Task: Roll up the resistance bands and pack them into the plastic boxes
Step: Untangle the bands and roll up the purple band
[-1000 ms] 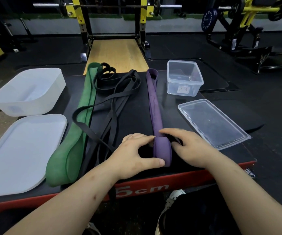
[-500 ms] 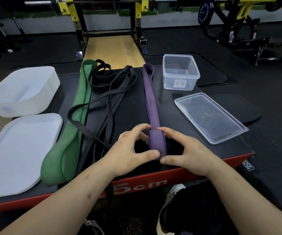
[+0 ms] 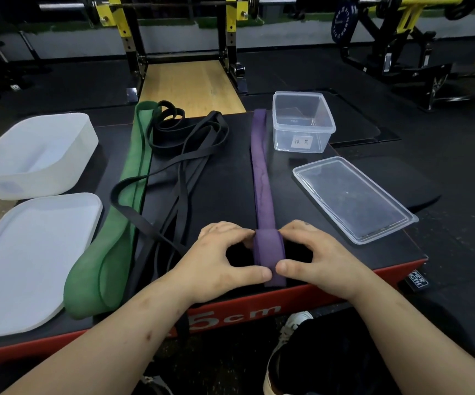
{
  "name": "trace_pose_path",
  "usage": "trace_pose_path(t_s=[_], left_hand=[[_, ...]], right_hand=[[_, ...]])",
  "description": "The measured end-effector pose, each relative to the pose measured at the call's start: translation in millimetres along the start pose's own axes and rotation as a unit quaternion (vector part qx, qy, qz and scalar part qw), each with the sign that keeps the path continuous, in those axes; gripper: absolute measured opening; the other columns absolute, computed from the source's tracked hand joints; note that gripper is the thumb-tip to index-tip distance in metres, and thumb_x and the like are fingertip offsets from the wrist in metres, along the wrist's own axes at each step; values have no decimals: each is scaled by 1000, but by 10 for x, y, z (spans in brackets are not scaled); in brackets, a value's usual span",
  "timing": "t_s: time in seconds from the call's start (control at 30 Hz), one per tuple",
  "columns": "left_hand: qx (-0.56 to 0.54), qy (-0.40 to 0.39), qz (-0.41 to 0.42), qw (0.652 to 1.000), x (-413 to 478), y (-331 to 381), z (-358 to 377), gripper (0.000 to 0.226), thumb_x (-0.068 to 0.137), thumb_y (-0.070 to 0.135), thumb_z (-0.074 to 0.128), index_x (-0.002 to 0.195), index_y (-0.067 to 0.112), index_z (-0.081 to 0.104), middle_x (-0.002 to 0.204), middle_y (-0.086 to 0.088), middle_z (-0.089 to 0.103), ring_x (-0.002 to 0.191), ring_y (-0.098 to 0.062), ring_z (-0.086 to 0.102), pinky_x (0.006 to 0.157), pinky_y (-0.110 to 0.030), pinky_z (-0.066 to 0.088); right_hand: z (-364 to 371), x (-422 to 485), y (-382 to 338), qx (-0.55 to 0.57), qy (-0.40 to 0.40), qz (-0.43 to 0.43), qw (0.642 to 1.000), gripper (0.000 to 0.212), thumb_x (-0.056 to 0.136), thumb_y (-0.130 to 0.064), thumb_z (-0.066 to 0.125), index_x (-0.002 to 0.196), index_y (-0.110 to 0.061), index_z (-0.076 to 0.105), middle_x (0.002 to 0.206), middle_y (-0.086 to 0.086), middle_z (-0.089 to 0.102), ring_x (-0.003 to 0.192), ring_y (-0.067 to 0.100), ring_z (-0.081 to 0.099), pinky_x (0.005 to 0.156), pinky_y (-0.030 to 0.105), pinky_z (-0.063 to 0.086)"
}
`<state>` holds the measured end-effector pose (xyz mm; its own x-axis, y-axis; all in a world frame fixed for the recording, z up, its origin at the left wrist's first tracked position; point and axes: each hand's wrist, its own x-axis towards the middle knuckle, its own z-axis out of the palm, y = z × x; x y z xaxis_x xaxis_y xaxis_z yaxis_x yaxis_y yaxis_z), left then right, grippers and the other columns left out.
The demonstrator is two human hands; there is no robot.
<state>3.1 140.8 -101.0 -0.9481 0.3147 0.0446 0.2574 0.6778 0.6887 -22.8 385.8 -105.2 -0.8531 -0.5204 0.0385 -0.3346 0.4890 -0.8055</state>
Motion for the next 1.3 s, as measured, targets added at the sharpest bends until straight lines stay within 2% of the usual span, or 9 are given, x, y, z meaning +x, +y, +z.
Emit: trace_pose_path(t_s=[0.37,0.53,0.7,0.8,0.87,0.93,1.03,1.13,1.3], left_hand=[[3,-6,8,1000,2,14,-33,75,65,80,62,129,42,63,123,30,53,128,16,28,103,-6,20],[12,-12,5,1000,4,-5,-15,75,67,81,60,133,46,60,128,30,51,134,9,26,112,-17,19],[22,-8,7,1000,11,31,-12,70,73,80,52,132,43,62,126,29,52,132,12,25,114,-23,20],[20,-10,3,1000,8,70,-26,71,73,80,48,132,42,60,120,38,47,127,22,19,109,-18,20],[23,-18,-3,1000,0,90,-36,76,72,81,53,139,44,54,123,38,44,128,16,22,112,-22,23],[18,-31,-19,999,-13,110,-59,88,70,75,69,148,50,38,126,38,41,132,2,25,113,-26,26],[18,-29,-22,999,-22,143,-75,102,68,60,85,150,56,24,126,41,39,132,1,25,108,-22,23],[29,-15,-9,999,-20,148,-65,98,71,55,86,150,52,28,123,43,37,122,13,25,106,-16,21],[17,-16,-10,1000,-37,141,-67,94,71,57,85,150,45,37,122,44,34,121,16,23,98,-4,18]], right_hand=[[-86,-167,-42,-70,-38,36,996,93,66,-74,76,148,-63,33,139,-38,48,146,-4,33,123,38,32],[-50,-201,-50,14,-12,34,999,92,67,-56,89,147,-51,43,143,-27,56,140,-2,46,119,42,38],[-96,-187,-47,-25,-35,45,998,101,64,-65,87,147,-67,29,143,-26,53,143,1,41,119,40,38],[-82,-155,-62,-42,-18,32,998,96,66,-60,86,145,-67,33,139,-25,54,134,-9,45,114,24,38],[-49,-129,-35,-41,3,31,999,89,68,-60,84,144,-66,38,137,-26,57,133,-15,43,113,13,31],[-26,-93,-5,-34,14,33,999,86,68,-63,82,145,-60,43,136,-23,60,133,-9,48,117,19,29],[-38,-43,7,-1,25,52,998,86,64,-68,82,143,-54,50,135,-21,61,130,-3,54,115,34,41],[-43,-21,40,13,27,61,998,88,59,-77,81,140,-53,54,136,-20,61,132,-1,53,116,39,42],[-34,-51,19,-6,8,72,997,70,59,-81,73,125,-74,51,141,-28,55,150,0,24,124,31,23]])
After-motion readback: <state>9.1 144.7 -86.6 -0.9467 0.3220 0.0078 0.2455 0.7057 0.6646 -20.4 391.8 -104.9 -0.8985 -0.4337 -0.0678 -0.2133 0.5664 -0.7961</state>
